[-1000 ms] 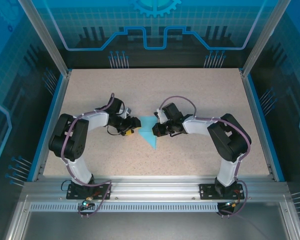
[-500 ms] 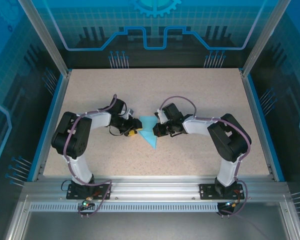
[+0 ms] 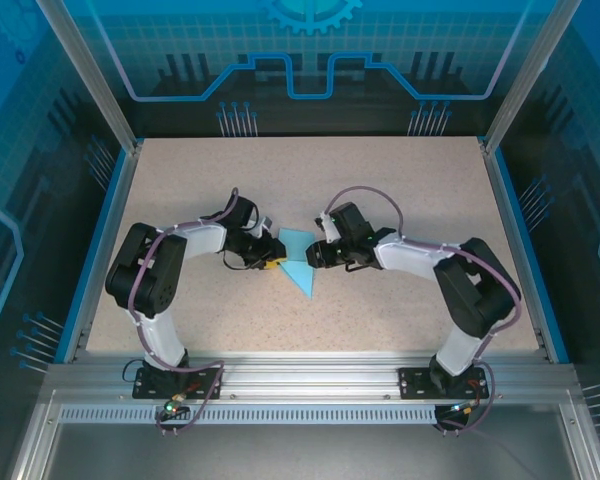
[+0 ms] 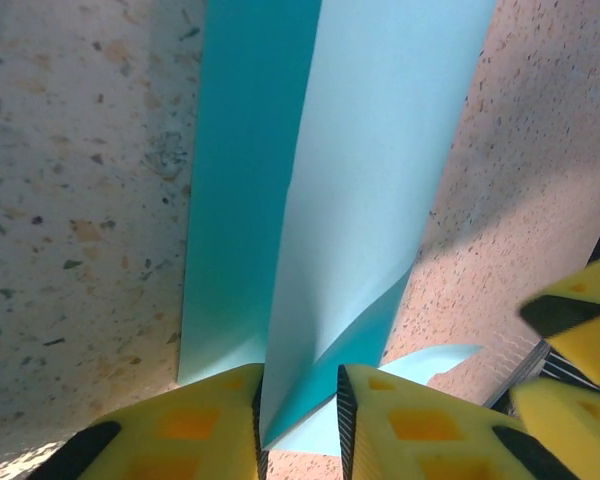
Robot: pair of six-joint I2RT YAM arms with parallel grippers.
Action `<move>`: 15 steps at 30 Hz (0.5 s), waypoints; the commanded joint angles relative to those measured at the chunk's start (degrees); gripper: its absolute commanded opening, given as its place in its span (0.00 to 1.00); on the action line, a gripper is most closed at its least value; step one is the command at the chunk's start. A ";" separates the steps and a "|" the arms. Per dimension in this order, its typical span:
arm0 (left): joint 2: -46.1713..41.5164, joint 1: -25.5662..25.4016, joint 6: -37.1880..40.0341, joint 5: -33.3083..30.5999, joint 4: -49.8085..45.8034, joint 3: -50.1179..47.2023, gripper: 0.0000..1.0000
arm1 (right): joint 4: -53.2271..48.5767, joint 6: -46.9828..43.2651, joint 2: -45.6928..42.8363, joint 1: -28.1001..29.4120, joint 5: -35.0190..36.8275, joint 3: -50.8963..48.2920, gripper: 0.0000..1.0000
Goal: Fold a paper plane with a square sheet of paper (fold left side to right side)
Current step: Fourth fold the wing at the center of the table.
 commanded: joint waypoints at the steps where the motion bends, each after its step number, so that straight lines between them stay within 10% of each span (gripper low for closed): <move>1: -2.79 -0.57 -0.72 0.33 -0.43 1.74 0.26 | -4.27 -0.96 -5.89 2.29 6.61 -0.99 0.51; 15: -3.32 -0.72 -2.60 -0.01 -3.26 4.01 0.22 | -7.35 0.97 -0.78 16.03 15.54 2.15 0.55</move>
